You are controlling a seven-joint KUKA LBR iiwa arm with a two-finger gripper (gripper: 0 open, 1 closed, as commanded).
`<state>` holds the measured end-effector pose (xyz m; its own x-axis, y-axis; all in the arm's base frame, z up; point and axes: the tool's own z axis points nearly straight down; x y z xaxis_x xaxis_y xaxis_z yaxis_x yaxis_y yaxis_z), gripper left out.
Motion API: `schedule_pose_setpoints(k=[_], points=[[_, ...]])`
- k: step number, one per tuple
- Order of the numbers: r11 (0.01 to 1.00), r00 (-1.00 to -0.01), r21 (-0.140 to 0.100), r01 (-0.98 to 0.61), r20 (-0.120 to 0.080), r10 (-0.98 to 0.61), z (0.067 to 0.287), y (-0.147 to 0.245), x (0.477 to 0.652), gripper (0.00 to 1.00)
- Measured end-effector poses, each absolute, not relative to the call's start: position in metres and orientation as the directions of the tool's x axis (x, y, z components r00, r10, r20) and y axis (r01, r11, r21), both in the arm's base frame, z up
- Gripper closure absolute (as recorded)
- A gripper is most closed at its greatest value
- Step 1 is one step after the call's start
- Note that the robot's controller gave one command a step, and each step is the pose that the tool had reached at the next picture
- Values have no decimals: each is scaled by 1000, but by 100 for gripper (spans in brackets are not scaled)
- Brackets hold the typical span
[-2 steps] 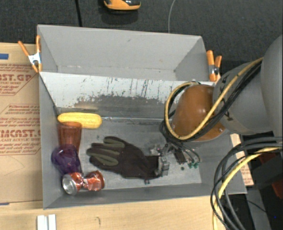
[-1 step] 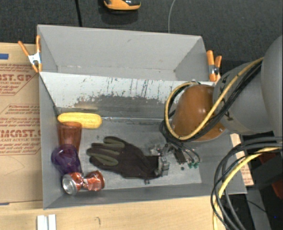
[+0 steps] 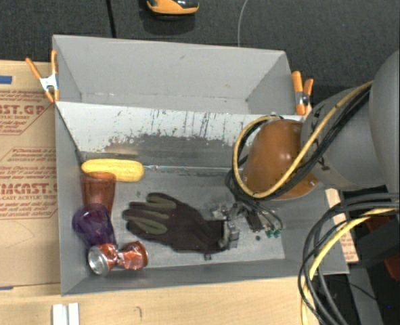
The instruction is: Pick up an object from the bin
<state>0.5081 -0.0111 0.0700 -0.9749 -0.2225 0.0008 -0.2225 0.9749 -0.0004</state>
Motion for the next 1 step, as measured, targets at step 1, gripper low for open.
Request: schedule_pose_setpoints(k=[1], points=[[975,-975,0,-222,1,-222,70,-11,508,100]])
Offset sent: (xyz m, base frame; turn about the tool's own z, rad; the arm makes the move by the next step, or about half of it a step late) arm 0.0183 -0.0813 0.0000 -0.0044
